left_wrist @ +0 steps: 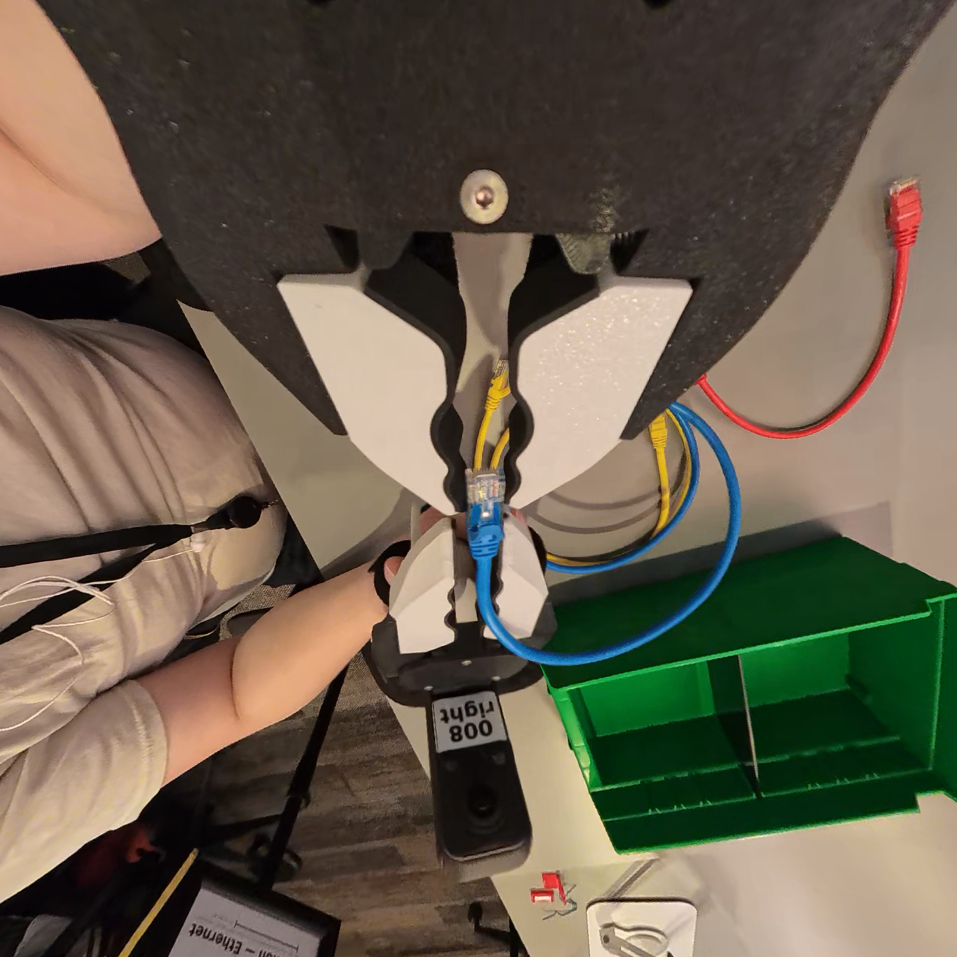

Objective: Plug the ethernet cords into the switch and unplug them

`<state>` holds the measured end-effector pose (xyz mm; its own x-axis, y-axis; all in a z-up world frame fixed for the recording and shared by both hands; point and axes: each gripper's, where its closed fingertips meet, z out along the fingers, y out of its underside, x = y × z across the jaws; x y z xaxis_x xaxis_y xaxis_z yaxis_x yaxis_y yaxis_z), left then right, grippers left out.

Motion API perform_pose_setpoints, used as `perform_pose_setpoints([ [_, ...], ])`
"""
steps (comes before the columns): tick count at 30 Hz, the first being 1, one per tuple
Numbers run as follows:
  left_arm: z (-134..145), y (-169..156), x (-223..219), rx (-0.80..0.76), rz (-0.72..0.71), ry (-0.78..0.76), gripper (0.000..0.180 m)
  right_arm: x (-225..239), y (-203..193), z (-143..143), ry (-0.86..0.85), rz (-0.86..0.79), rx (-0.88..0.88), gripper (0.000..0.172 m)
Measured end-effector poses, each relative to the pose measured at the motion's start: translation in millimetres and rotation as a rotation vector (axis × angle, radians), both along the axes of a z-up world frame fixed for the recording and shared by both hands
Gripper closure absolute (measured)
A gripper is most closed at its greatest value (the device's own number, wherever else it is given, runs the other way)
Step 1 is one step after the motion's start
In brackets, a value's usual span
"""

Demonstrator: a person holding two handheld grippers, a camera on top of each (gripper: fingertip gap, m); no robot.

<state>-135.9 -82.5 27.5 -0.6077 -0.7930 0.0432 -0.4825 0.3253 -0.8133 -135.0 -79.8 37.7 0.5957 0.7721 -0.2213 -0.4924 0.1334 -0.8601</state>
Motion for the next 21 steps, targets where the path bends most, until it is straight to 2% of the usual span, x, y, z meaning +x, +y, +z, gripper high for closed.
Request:
perform_pose_setpoints([
  [11,-10,7,-6,0.073,0.016,0.031,0.168,-9,10,-3,-0.149,0.069,-0.036,0.160],
  [13,-14,9,-8,0.091,0.027,0.043,0.167,-6,9,-3,-0.195,0.001,0.004,0.160],
  [16,-15,15,-13,0.069,0.047,0.056,0.155,6,9,0,-0.252,-0.167,0.087,0.159],
  [19,-12,13,-16,-0.008,0.043,0.073,0.144,8,8,-2,-0.378,-0.290,0.154,0.159],
  [21,-10,15,-13,-0.023,0.063,0.077,0.143,4,9,-7,-0.478,-0.351,0.180,0.159],
])
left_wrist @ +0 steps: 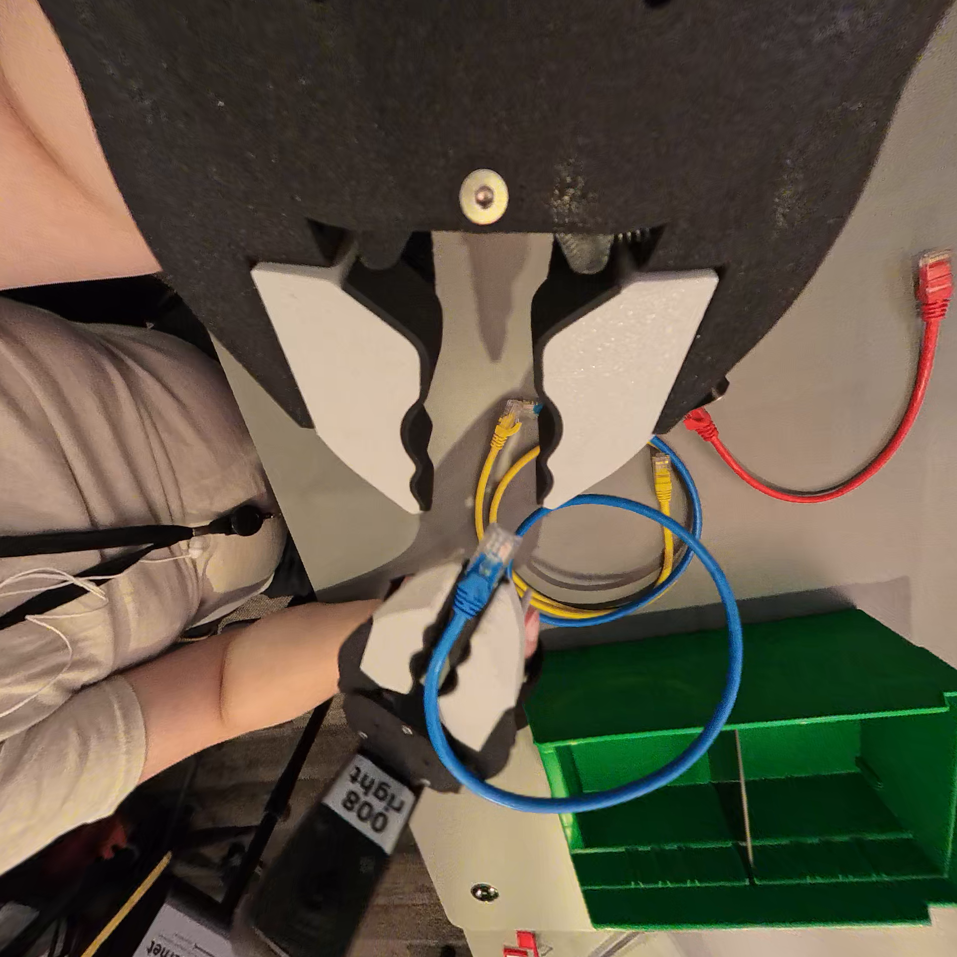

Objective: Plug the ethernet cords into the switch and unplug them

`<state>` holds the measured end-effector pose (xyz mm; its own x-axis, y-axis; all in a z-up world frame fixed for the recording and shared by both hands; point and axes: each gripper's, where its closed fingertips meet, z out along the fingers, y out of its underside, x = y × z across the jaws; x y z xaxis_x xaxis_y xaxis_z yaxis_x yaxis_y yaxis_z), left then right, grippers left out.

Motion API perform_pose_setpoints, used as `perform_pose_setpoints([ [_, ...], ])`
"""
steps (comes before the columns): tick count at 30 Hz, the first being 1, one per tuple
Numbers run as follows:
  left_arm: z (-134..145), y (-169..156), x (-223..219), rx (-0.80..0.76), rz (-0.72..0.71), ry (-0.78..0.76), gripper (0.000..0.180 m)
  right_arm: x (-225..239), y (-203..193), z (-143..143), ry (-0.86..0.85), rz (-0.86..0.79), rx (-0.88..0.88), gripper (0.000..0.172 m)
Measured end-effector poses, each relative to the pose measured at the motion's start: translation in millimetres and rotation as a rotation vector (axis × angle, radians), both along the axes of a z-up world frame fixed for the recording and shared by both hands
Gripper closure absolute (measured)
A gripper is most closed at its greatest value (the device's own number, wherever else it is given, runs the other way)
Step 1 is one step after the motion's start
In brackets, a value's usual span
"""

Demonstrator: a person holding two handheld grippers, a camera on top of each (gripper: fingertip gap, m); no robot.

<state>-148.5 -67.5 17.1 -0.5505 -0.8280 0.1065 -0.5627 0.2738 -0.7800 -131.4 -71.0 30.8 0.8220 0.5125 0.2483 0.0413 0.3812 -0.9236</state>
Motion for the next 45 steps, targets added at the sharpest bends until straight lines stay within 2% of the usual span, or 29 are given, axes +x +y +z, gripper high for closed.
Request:
perform_pose_setpoints([
  [5,-5,-6,3,-0.041,-0.007,0.053,0.143,-12,-3,-7,-0.156,-0.074,0.068,0.159],
  [8,-13,-14,0,-0.066,-0.054,0.122,0.159,-15,-5,-9,-0.207,-0.089,0.103,0.159],
  [21,-22,-16,1,-0.069,-0.068,0.175,0.160,-14,-6,-16,-0.230,-0.092,0.051,0.159],
  [24,-21,-9,3,-0.039,-0.045,0.151,0.164,-6,-7,-8,-0.207,-0.130,0.056,0.159],
  [27,-20,17,4,0.013,0.107,0.128,0.150,15,-16,12,-0.145,-0.227,0.121,0.159],
  [31,-54,78,1,0.207,0.458,0.306,0.127,28,-31,29,-0.078,-0.259,0.165,0.159],
  [34,-83,86,17,0.285,0.493,0.428,0.114,28,-35,35,-0.081,-0.271,0.179,0.159],
  [36,-101,94,22,0.355,0.492,0.503,0.119,30,-41,40,-0.066,-0.270,0.206,0.159],
  [37,-109,98,22,0.365,0.495,0.554,0.115,31,-44,41,-0.056,-0.265,0.213,0.159],
  [40,-120,109,28,0.289,0.497,0.635,0.114,35,-47,45,-0.037,-0.265,0.223,0.160],
  [42,-121,111,33,0.133,0.503,0.689,0.119,37,-49,47,-0.033,-0.265,0.228,0.160],
  [45,-119,107,39,-0.113,0.494,0.778,0.135,40,-52,49,-0.020,-0.266,0.242,0.160],
])
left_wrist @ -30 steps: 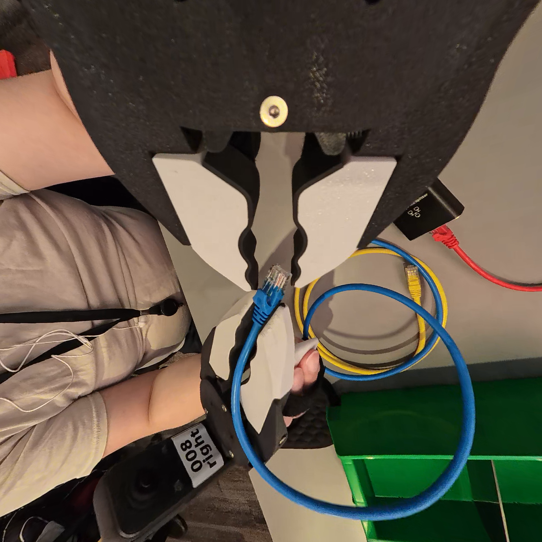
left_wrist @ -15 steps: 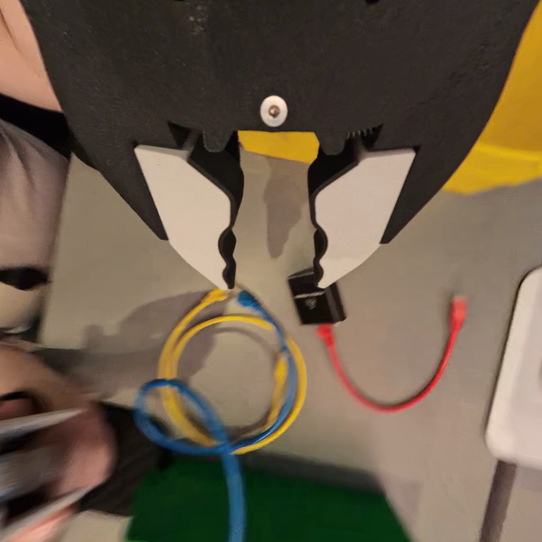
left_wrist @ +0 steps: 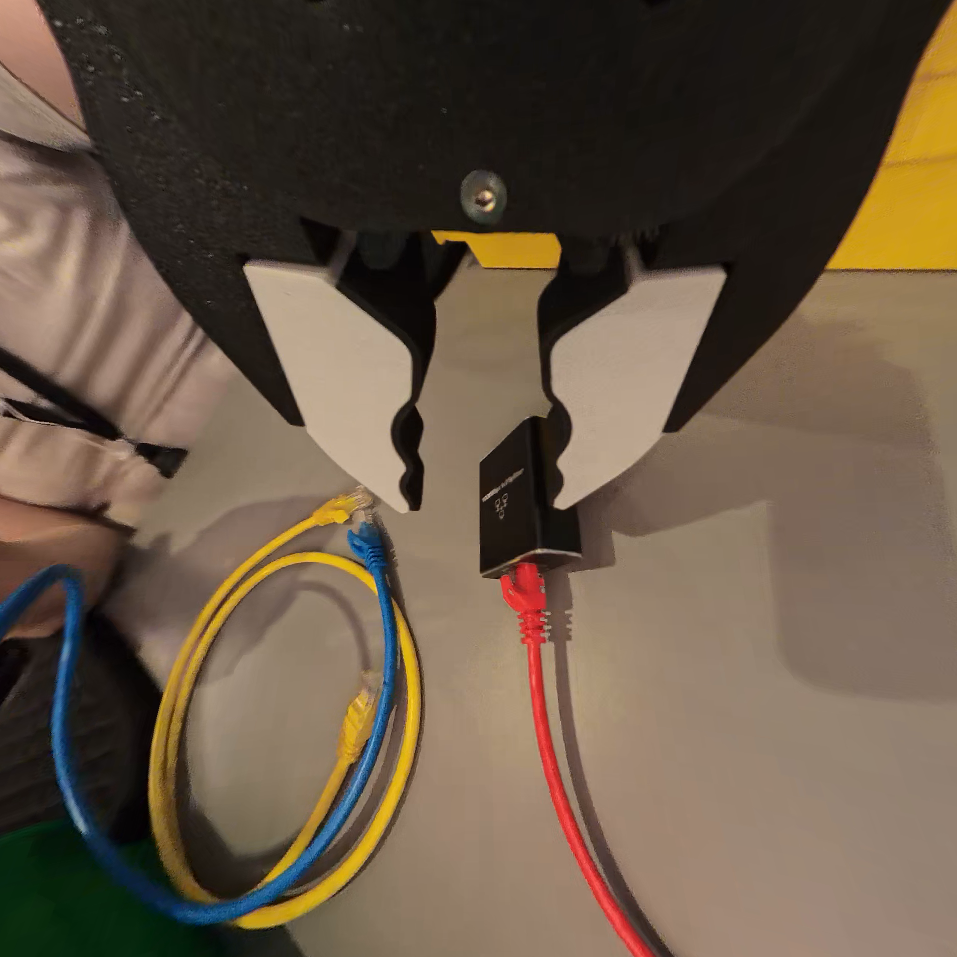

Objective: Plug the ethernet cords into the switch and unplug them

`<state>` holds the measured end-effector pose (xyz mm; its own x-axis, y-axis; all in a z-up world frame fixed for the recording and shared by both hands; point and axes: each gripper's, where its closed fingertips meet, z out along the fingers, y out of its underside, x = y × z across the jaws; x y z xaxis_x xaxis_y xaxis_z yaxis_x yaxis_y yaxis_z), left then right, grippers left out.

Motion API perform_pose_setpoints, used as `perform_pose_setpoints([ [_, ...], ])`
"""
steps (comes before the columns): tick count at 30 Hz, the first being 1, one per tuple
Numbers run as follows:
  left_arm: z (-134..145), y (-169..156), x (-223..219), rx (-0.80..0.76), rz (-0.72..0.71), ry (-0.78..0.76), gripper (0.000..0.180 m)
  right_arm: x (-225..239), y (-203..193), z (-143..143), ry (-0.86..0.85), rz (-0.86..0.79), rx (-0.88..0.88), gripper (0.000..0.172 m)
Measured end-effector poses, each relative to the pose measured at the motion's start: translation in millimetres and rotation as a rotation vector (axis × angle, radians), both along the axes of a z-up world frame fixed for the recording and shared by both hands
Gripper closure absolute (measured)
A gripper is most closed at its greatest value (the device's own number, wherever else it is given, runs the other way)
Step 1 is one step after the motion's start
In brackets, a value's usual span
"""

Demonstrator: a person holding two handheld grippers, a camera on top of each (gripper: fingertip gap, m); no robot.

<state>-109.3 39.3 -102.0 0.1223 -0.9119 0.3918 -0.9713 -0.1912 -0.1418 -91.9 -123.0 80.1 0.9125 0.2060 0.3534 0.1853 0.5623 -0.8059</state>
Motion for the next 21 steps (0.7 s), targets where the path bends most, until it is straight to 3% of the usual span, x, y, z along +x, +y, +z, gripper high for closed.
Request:
perform_pose_setpoints([
  [3,-4,6,0,-0.044,0.015,0.048,0.150,3,-3,4,0.016,0.008,0.015,0.159],
  [15,-29,20,-20,-0.008,-0.158,0.236,0.139,0,-6,6,0.022,0.053,0.014,0.159],
  [21,-33,4,-17,-0.204,-0.120,0.259,0.146,-8,-3,2,-0.046,0.031,0.006,0.159],
])
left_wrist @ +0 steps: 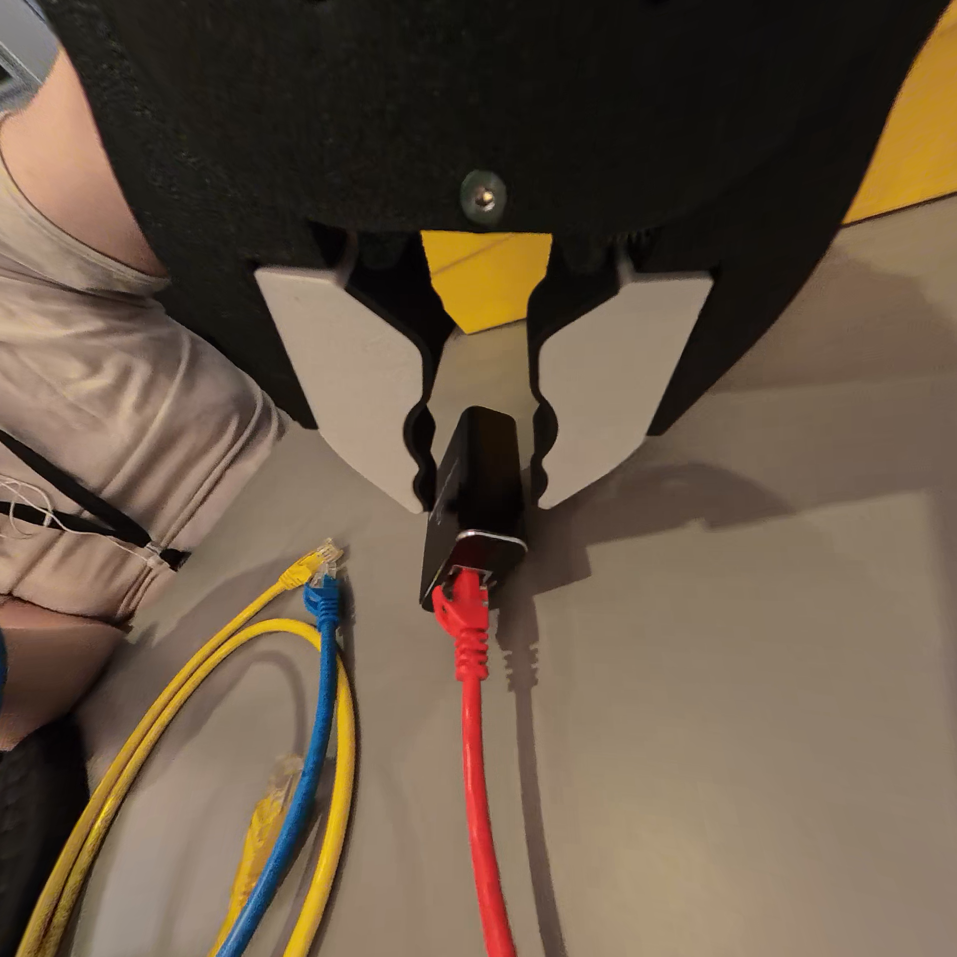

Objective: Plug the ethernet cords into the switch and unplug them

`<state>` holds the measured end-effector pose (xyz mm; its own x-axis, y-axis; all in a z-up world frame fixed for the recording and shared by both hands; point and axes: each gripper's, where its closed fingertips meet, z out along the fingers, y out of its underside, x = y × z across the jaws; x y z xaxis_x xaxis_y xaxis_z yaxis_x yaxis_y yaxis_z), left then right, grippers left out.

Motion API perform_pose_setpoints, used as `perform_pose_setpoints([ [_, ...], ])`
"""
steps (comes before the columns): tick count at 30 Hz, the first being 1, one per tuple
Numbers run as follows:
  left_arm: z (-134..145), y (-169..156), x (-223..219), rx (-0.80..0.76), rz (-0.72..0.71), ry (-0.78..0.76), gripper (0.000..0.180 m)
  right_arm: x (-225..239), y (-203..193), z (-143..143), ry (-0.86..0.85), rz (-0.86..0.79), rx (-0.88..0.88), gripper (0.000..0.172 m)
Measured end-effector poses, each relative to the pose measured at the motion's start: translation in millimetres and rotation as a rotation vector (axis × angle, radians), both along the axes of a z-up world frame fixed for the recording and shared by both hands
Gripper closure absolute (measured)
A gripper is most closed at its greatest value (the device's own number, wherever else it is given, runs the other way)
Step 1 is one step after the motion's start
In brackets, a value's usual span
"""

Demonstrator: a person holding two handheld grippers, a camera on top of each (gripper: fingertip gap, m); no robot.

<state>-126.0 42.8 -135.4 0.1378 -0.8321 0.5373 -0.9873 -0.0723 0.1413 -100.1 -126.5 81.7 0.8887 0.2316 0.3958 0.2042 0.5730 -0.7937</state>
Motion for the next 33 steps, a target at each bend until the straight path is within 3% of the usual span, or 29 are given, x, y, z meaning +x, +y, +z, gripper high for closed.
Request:
perform_pose_setpoints([
  [6,-5,-18,-10,-0.087,-0.030,0.052,0.151,-1,1,0,0.001,0.013,-0.009,0.159],
  [10,-5,-29,-3,-0.166,0.058,0.048,0.156,-2,-1,1,-0.002,0.023,-0.008,0.159],
  [17,2,-37,9,-0.104,0.085,-0.116,0.156,-4,1,-2,-0.018,0.016,-0.021,0.159],
  [26,56,-60,42,-0.263,0.346,-0.534,0.156,17,12,-5,0.066,-0.052,-0.081,0.160],
  [33,138,-70,70,-0.648,0.637,-0.910,0.156,25,21,-12,0.030,-0.167,-0.102,0.159],
])
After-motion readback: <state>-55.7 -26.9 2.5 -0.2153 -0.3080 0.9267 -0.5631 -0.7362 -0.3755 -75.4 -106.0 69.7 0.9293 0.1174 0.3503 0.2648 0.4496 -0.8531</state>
